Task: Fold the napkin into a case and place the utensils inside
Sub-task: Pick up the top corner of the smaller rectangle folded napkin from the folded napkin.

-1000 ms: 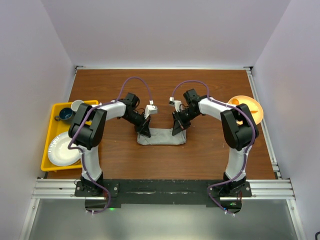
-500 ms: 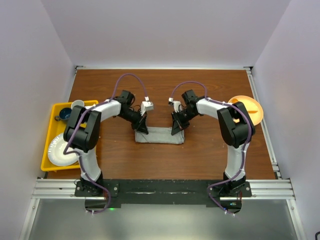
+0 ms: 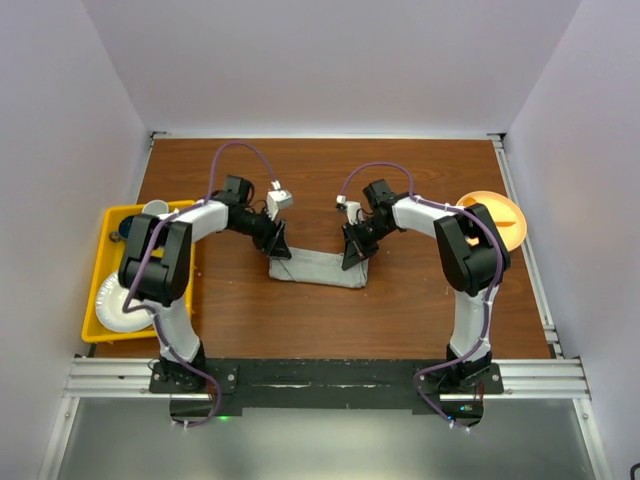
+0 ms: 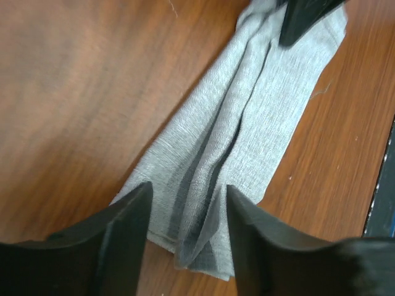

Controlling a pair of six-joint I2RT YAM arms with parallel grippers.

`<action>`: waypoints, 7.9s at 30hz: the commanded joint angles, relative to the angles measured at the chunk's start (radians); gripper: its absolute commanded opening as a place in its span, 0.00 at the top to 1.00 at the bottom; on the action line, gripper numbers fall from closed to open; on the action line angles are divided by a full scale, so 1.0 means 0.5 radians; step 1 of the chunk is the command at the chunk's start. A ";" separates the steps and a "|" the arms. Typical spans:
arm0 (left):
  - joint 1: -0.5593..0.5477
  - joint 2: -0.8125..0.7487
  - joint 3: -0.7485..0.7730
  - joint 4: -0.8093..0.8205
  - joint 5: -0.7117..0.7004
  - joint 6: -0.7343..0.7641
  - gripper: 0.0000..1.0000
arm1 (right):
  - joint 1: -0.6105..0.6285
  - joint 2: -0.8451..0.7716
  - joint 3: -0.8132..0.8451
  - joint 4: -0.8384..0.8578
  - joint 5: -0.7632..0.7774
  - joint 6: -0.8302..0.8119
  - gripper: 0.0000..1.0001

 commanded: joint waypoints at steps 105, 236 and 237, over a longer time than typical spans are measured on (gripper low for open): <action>-0.839 -0.188 -0.271 0.873 -0.445 0.322 1.00 | 0.228 -0.365 -0.100 -0.065 0.591 0.251 0.73; -1.069 -0.467 -0.832 1.431 -0.838 0.340 1.00 | 0.430 -0.613 -0.272 0.002 0.640 0.208 0.75; -1.069 -0.470 -0.832 1.431 -0.841 0.337 1.00 | 0.440 -0.598 -0.278 0.008 0.677 0.214 0.74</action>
